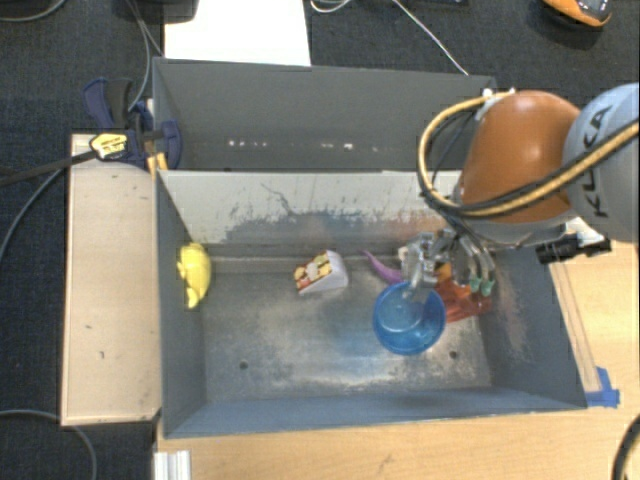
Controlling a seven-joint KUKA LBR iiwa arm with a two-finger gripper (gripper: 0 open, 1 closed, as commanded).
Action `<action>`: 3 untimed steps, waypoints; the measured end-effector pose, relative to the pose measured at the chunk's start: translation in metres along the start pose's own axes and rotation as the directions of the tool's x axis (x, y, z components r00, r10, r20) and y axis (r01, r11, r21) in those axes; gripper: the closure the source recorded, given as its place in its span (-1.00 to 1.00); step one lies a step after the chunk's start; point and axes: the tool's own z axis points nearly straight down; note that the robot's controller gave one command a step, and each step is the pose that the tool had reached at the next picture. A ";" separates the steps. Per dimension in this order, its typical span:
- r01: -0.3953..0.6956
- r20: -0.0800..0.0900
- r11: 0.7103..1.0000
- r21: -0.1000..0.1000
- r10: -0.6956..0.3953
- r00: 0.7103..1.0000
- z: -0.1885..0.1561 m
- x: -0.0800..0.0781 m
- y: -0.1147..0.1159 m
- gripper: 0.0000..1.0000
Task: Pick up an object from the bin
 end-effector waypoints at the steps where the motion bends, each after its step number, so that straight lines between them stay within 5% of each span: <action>1: -0.005 -0.009 1.000 0.001 0.005 1.000 -0.033 0.003 -0.002 1.00; 2: -0.011 0.000 1.000 0.000 0.011 1.000 -0.096 -0.006 -0.004 1.00; 3: -0.030 0.017 1.000 -0.003 0.030 0.999 -0.091 -0.012 -0.012 1.00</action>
Offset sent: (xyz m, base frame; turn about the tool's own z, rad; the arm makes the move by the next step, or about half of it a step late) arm 0.0196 -0.0170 0.2551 0.0176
